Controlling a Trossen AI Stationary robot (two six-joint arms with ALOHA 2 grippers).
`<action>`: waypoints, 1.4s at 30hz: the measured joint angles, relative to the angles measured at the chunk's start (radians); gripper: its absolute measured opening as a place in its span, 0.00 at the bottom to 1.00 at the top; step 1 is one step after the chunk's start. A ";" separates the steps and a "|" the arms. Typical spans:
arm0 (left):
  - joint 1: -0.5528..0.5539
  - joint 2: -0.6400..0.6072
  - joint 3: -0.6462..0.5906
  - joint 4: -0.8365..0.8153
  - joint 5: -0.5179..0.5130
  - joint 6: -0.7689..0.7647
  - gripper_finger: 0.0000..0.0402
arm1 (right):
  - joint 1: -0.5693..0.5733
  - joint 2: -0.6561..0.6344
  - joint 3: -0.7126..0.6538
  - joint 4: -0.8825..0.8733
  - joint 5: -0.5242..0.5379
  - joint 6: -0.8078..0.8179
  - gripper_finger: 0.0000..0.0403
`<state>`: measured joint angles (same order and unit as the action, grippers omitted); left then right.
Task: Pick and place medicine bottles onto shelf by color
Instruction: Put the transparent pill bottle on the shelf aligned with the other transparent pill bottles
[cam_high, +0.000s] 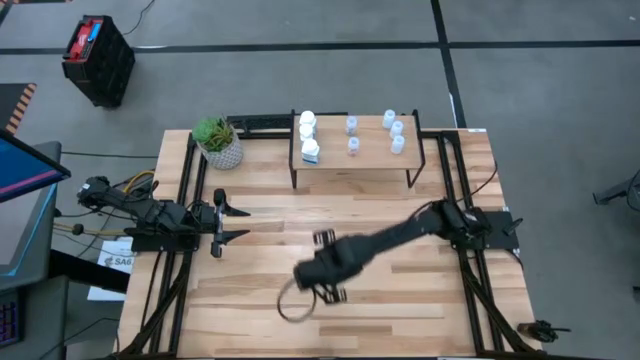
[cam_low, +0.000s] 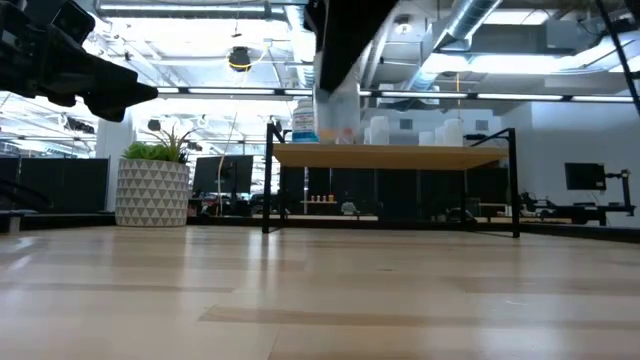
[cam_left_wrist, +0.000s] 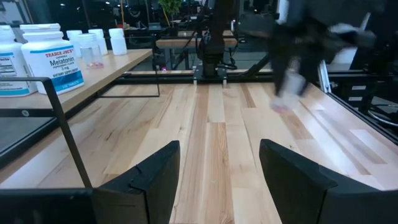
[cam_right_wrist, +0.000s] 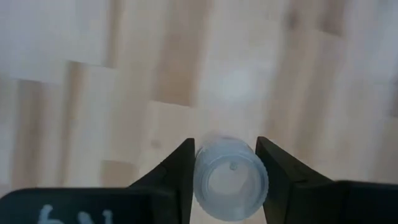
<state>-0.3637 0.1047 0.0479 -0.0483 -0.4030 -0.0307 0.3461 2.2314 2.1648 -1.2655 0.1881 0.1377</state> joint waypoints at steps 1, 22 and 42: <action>0.000 0.000 0.000 0.000 0.000 0.000 0.52 | -0.021 0.000 0.033 -0.038 0.002 -0.019 0.34; 0.000 0.000 0.000 0.000 0.000 0.000 0.52 | -0.424 -0.380 -0.051 -0.288 0.166 0.146 0.36; 0.000 0.000 0.000 0.000 0.000 0.000 0.52 | -0.606 -0.566 -0.521 0.199 0.100 0.273 0.35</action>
<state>-0.3641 0.1047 0.0479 -0.0483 -0.4034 -0.0307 -0.2597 1.6655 1.6441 -1.0662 0.2879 0.4110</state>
